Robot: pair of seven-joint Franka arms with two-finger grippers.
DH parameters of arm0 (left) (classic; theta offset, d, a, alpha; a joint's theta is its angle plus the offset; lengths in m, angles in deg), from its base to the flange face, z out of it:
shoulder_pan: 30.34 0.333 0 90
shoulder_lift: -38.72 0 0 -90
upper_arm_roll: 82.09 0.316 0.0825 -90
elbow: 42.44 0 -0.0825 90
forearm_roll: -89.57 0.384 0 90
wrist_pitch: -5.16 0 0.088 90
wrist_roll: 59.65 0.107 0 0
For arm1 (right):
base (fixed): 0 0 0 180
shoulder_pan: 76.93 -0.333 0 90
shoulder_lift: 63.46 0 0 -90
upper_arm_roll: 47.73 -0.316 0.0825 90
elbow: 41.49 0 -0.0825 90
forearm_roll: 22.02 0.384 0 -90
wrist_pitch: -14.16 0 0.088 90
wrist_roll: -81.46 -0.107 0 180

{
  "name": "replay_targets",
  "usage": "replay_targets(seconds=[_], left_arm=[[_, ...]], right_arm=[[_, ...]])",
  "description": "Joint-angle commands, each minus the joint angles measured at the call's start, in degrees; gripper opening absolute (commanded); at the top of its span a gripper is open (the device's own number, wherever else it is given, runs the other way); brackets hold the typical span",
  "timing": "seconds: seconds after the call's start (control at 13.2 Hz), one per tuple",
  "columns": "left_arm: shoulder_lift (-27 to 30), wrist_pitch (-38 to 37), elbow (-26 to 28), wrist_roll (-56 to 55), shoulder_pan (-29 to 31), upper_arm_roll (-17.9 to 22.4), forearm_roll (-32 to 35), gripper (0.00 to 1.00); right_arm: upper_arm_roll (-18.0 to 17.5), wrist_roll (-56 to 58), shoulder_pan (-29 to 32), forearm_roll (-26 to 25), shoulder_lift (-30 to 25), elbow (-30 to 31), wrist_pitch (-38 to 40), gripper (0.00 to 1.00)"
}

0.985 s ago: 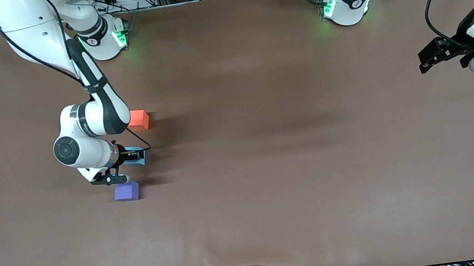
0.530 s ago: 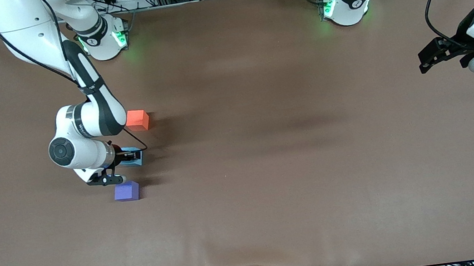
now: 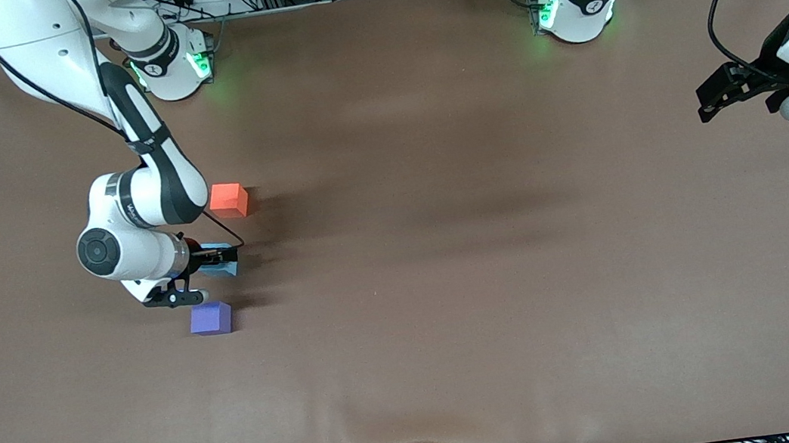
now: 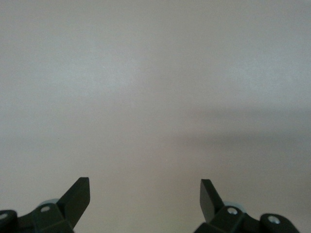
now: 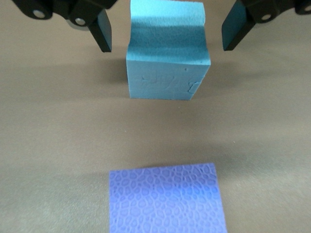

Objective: Place blue block between orange and purple blocks
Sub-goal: 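Open the right gripper and draw the right arm back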

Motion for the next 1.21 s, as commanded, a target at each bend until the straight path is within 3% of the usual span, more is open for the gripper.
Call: replay_targets(seconds=[0.0, 0.23, 0.45, 0.76, 0.91, 1.06, 1.14], left_arm=[[0.5, 0.3, 0.3, 0.7, 0.6, 0.1, -1.3, 1.00], [0.6, 0.3, 0.1, 0.7, 0.5, 0.2, -1.3, 1.00], [1.1, -0.6, 0.0, 0.6, 0.5, 0.2, -1.3, 1.00], [2.0, -3.0, -0.2, -0.2, 0.5, 0.2, -1.3, 1.00], [2.7, -3.8, -0.2, -0.1, 0.4, 0.0, -1.3, 1.00], [3.0, -4.2, -0.3, 0.1, 0.4, 0.0, -1.3, 1.00], [3.1, -4.2, -0.7, 0.4, 0.4, 0.2, -1.2, 1.00]], right_arm=[[0.2, 0.6, 1.1, 0.6, -4.9, 1.8, 0.7, 1.00], [0.6, 1.0, 3.1, 0.6, -7.6, 0.9, 4.2, 1.00], [1.2, 0.6, 4.6, 0.4, -8.0, -6.4, 16.7, 1.00], [3.2, 0.7, 4.6, -1.2, -16.1, -8.4, 24.8, 1.00], [2.1, 1.3, 6.3, -6.7, -22.8, -8.6, 26.6, 1.00], [-3.6, 0.7, 11.8, -8.3, -26.7, -9.6, 33.6, 1.00], [-5.9, 0.7, 14.8, -10.1, -26.8, -13.4, 36.7, 1.00]])
